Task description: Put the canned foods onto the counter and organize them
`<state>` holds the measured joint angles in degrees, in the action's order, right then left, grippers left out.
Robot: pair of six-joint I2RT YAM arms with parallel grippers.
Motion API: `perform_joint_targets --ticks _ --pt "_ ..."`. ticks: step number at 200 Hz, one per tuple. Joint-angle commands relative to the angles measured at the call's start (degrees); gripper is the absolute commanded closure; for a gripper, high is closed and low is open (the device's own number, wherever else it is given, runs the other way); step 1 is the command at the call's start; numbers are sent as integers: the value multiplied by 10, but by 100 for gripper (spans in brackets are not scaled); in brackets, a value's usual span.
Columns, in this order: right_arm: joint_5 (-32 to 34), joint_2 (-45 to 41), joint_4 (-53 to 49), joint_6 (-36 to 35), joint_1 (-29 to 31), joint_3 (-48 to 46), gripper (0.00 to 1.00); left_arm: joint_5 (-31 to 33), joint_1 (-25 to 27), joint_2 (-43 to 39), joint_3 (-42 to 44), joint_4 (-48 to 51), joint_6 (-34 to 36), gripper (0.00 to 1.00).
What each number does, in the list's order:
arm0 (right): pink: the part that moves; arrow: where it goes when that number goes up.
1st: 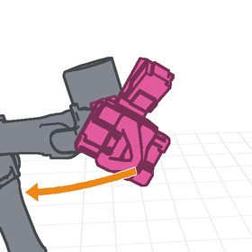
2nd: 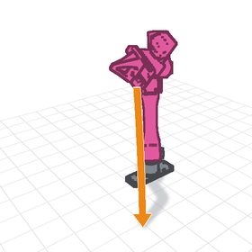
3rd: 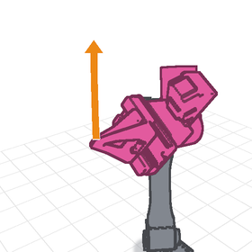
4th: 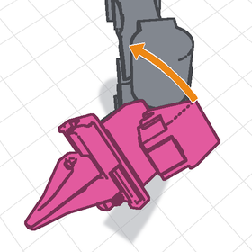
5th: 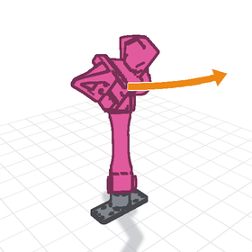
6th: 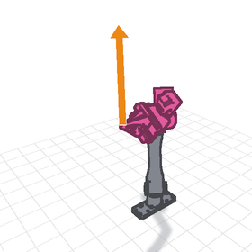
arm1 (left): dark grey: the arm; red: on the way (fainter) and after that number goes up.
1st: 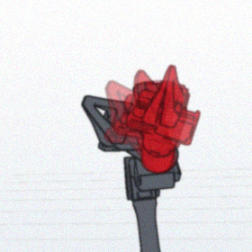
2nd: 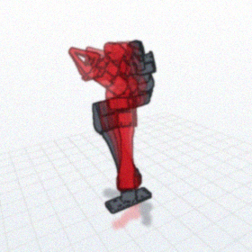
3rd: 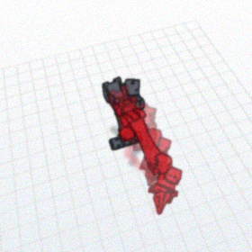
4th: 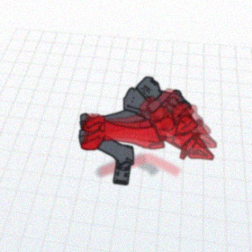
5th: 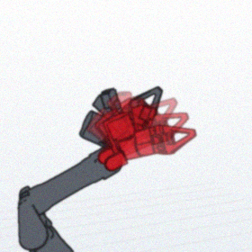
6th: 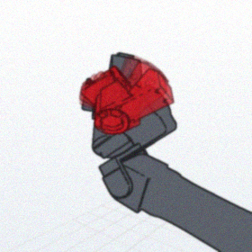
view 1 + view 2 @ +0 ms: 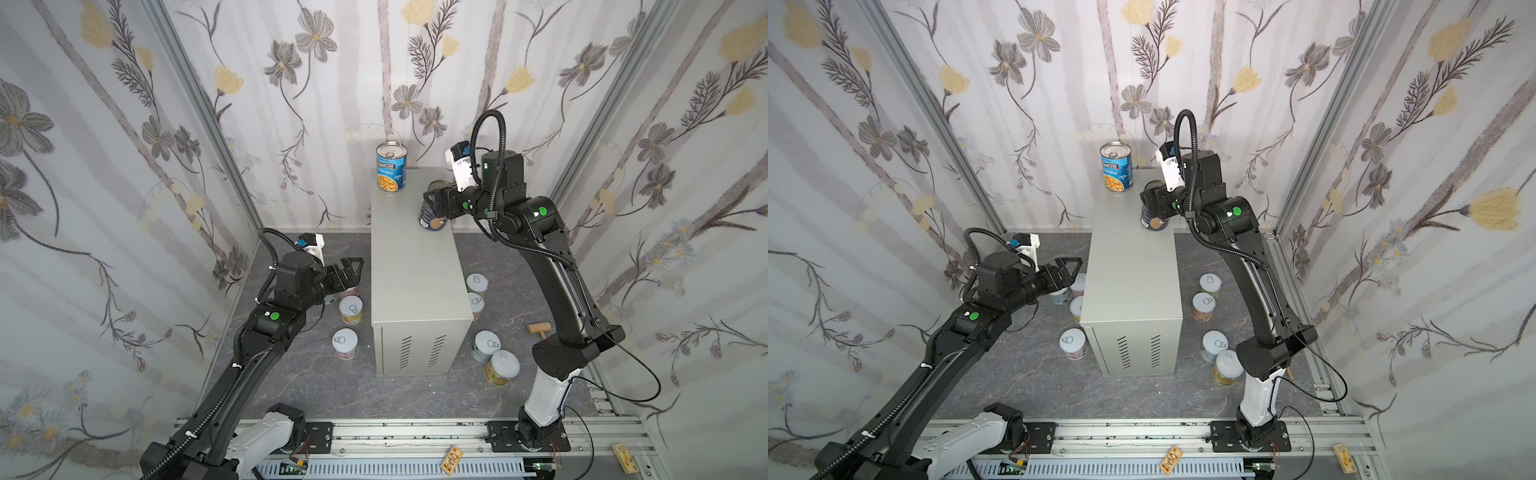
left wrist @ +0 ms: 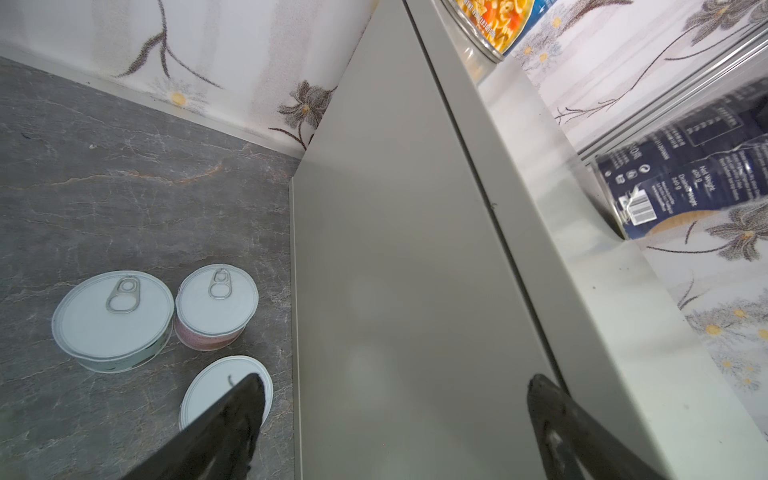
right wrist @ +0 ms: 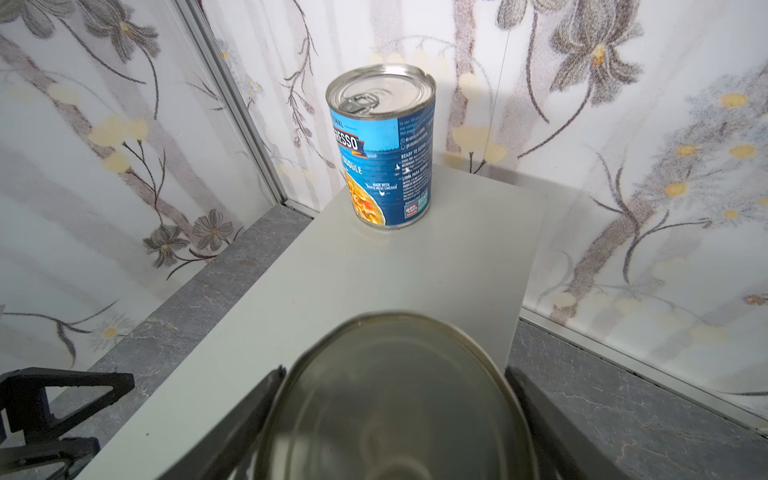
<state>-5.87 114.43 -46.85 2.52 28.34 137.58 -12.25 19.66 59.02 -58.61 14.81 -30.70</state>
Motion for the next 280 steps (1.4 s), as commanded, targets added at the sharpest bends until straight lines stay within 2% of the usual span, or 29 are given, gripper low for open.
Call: perform_joint_targets --ticks 1,51,88,138,174,221,280 --pt "-13 4 42 -11 0 4 19 6 -1 1 -2 -4 6 0" --pt "-16 5 47 -15 1 3 18 13 -1 -1 0 3 10 0" --pt "3 -6 24 -18 0 0 1 17 -1 -1 0 7 14 0" --pt "28 -28 38 -18 1 -63 0 17 -1 -3 0 2 15 0" --pt "23 -55 75 -17 1 -126 0 23 -1 -1 2 6 14 0" --pt "4 -97 153 -10 1 -242 10 23 0 4 0 6 15 0" --pt "10 -72 189 -16 -3 -248 19 23 -1 1 -3 8 11 0"
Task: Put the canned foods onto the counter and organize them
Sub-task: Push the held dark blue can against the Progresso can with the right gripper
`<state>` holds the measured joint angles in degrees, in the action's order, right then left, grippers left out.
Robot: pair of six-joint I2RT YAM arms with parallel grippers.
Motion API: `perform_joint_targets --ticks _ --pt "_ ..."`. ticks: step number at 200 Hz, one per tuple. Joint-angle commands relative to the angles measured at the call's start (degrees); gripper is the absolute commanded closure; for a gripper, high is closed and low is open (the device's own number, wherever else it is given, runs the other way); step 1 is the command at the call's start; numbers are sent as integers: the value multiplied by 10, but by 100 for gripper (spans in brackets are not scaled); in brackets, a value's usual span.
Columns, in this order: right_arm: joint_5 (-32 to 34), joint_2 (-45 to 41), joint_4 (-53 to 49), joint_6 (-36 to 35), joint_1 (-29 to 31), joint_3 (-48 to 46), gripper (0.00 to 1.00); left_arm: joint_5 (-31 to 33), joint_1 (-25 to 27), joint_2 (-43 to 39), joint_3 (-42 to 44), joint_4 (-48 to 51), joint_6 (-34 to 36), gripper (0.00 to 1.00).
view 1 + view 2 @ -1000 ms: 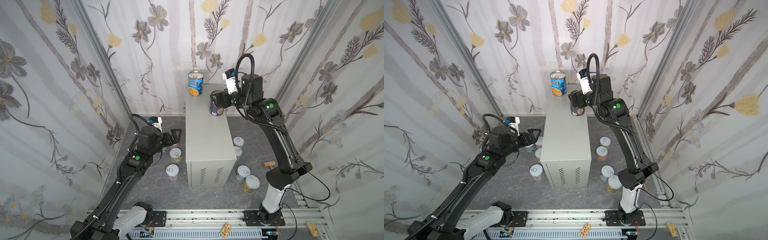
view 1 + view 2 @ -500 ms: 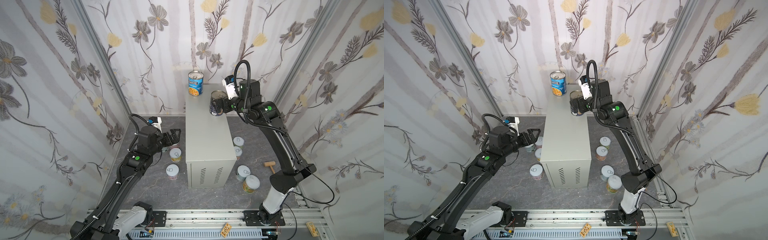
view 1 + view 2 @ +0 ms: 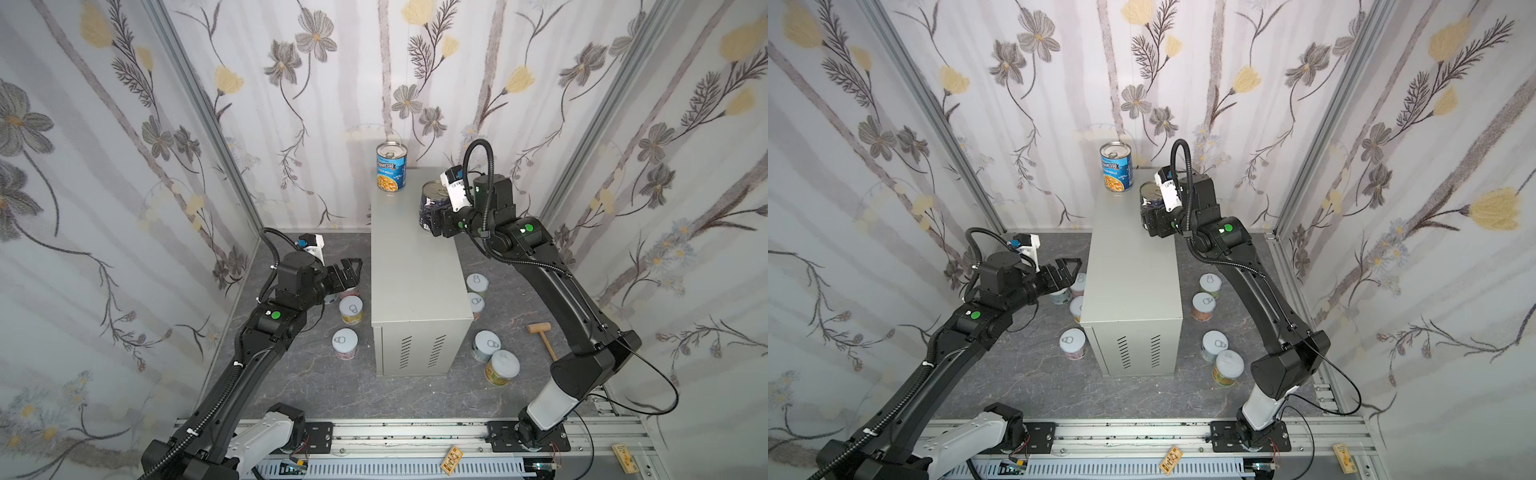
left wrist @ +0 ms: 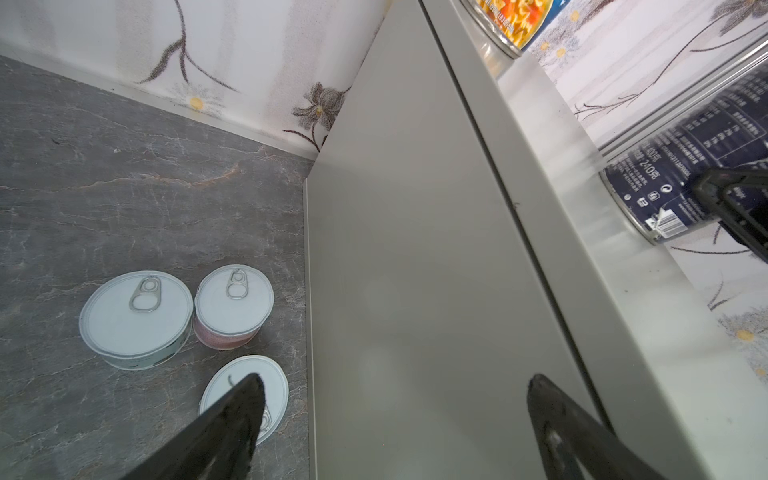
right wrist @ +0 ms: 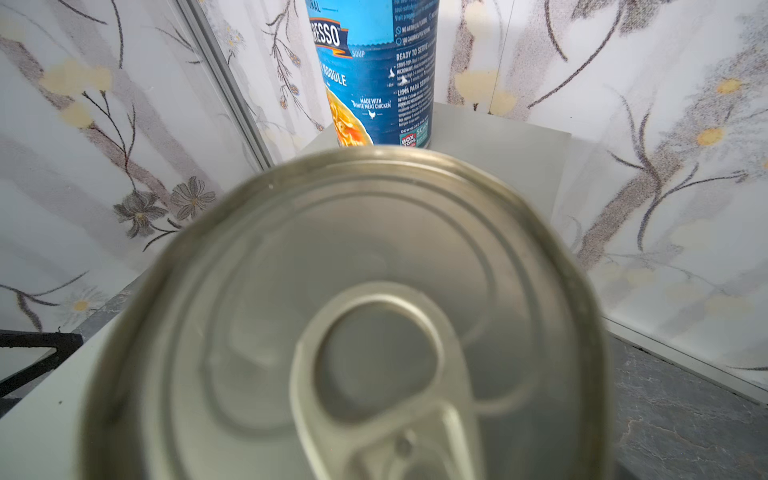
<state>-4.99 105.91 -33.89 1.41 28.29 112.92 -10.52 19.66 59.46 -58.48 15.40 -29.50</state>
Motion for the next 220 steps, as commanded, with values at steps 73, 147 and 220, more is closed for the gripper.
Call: perform_joint_targets --ticks 73,147,220 --pt "-26 65 120 -12 -33 23 28 -41 -1 -9 -17 -20 -12 0" --pt "-16 169 149 -35 -41 124 28 -56 -1 -13 -7 -51 -4 0" --pt "14 232 228 -13 -46 167 27 -64 -1 -28 -5 -61 24 0"
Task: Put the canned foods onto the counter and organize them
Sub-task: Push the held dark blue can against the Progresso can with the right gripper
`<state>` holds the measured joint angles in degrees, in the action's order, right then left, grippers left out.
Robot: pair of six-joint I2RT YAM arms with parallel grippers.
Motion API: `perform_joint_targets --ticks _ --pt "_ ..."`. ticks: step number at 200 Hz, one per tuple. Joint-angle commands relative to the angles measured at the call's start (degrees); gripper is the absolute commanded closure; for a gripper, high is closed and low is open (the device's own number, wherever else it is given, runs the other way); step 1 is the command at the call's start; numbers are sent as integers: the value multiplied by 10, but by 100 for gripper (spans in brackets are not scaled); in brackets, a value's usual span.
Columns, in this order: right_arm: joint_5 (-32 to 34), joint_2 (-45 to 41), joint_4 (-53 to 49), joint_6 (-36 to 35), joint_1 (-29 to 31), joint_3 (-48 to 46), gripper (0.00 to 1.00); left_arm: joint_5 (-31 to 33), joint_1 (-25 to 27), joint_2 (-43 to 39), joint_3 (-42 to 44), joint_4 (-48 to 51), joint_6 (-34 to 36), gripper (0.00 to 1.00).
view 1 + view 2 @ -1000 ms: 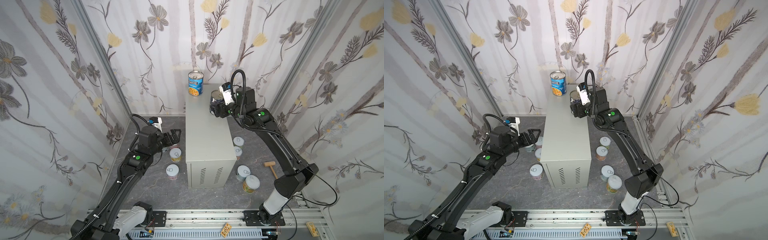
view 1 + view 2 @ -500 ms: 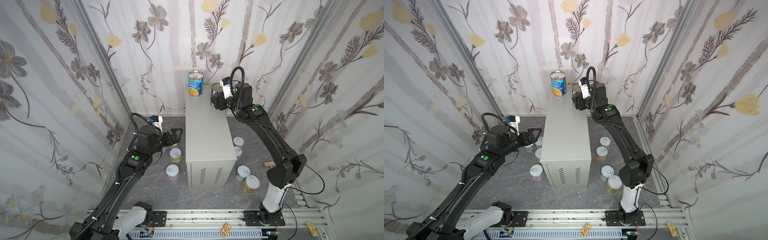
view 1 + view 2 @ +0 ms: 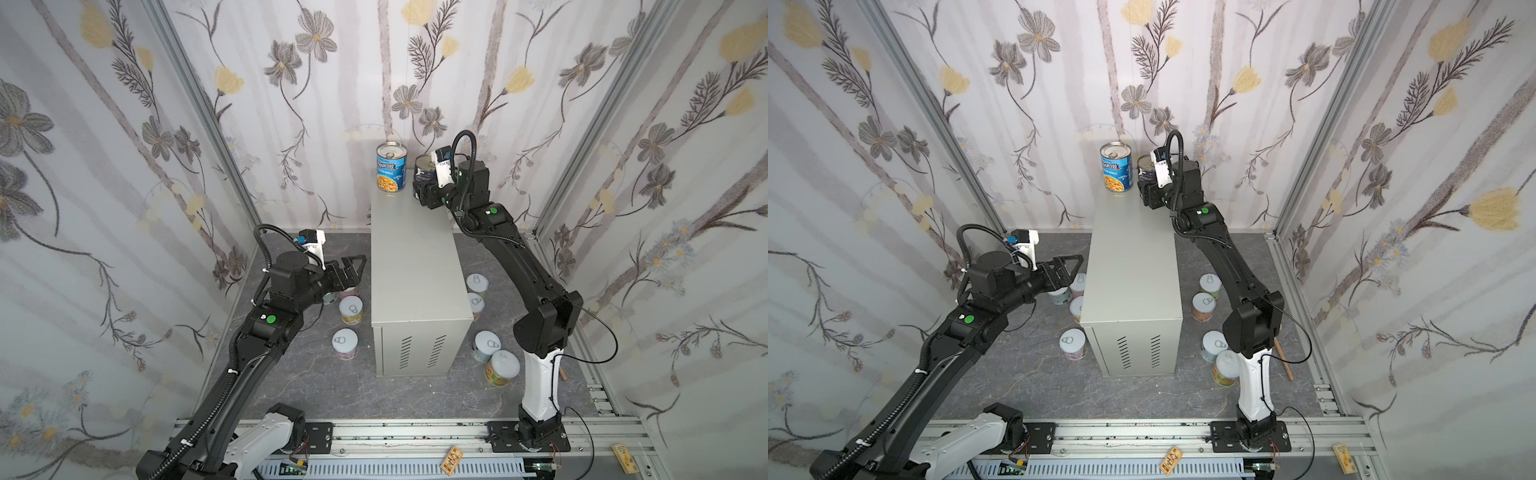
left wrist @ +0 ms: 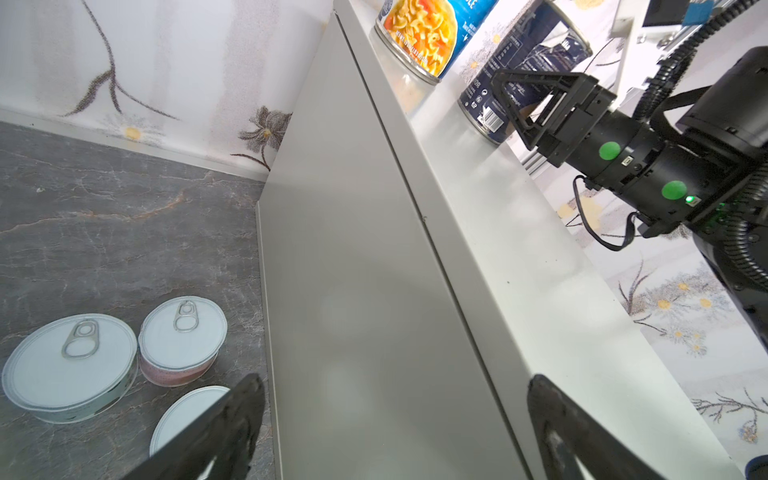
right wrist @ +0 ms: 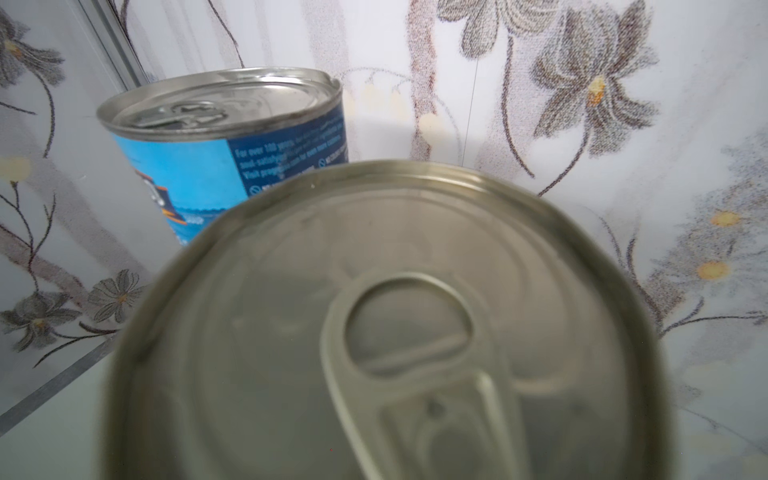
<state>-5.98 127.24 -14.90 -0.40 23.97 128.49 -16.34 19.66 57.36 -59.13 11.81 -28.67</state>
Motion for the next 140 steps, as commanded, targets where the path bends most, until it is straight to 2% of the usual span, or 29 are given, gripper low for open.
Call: perform_joint_targets --ticks 1,38,140 --pt "24 19 38 6 -2 12 27 -5 -1 -7 1 -24 16 0" --pt "14 55 43 23 -8 52 27 7 -1 -11 0 -18 25 0" --pt "-20 95 105 37 -17 70 27 12 -1 -5 -7 -12 28 0"
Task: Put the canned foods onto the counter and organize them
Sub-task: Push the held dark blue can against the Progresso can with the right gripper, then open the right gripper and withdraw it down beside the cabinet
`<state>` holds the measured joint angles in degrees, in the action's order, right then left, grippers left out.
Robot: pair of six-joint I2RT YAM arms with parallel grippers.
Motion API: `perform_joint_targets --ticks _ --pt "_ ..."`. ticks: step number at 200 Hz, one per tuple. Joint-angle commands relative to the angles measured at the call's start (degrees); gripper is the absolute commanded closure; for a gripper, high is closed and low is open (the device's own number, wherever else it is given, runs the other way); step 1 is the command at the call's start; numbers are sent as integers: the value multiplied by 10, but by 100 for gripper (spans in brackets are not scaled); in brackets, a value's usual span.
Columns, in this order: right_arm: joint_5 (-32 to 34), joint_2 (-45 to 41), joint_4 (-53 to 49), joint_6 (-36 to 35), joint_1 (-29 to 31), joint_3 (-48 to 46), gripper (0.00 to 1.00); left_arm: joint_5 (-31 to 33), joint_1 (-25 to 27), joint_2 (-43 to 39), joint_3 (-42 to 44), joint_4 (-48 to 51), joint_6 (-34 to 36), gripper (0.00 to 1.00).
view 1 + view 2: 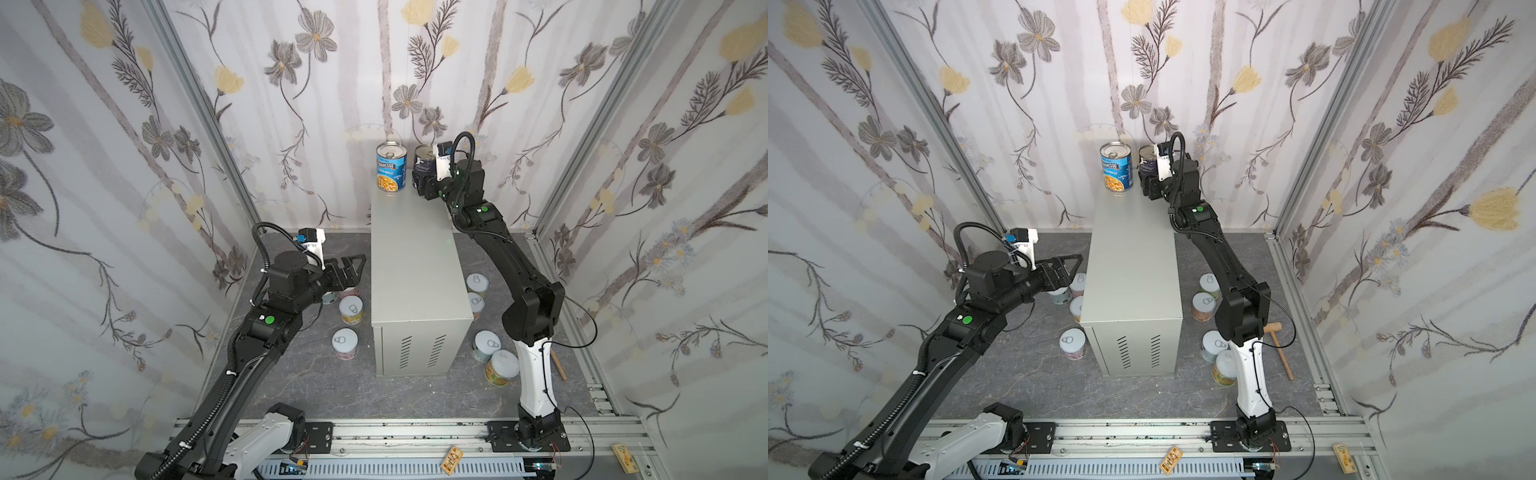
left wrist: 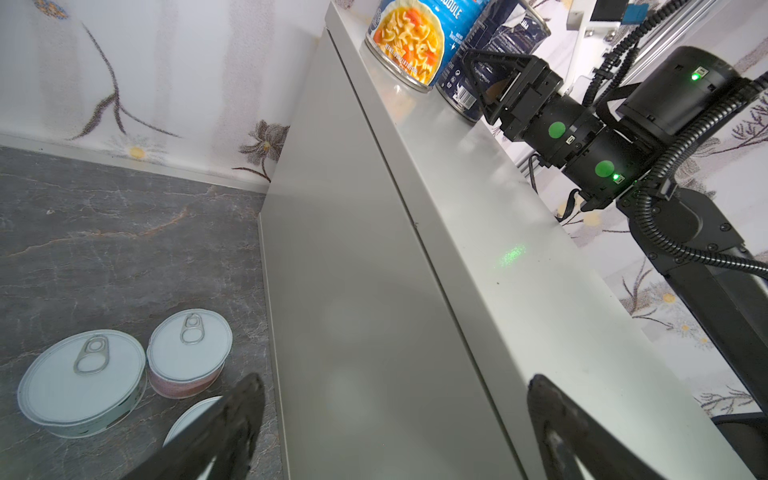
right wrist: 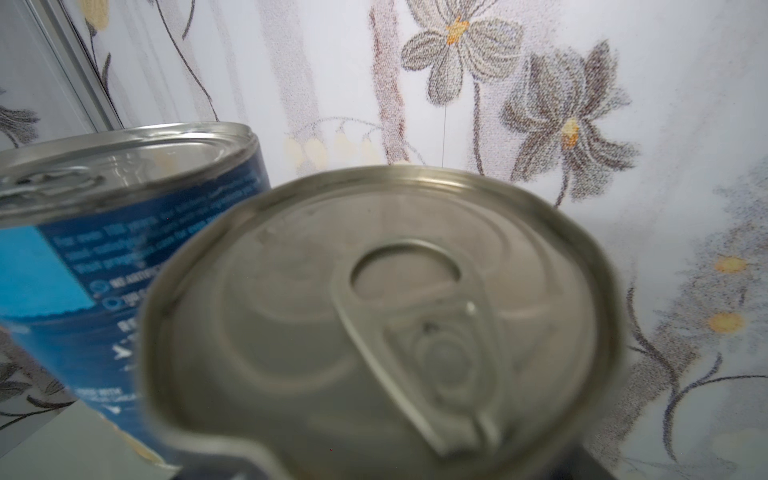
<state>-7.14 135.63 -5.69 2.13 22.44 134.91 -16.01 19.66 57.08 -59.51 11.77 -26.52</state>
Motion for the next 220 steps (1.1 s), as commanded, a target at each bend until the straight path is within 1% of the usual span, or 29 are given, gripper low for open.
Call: perform_joint_targets --ticks 1,82,136,165,193,220 --pt "-8 11 13 12 -1 6 27 9 -1 -2 -4 -11 7 0" --pt "-7 33 37 4 -4 24 26 14 -1 -2 -7 -9 7 0" --pt "-2 35 56 5 -4 25 23 18 0 0 -6 -7 4 0" --pt "-8 28 50 4 -4 25 19 21 0 3 -7 -7 2 0" --pt "-7 14 40 4 -3 25 13 24 -1 7 -8 -5 2 0" --pt "-19 -8 27 7 -3 12 7 38 -1 25 -33 15 29 0"
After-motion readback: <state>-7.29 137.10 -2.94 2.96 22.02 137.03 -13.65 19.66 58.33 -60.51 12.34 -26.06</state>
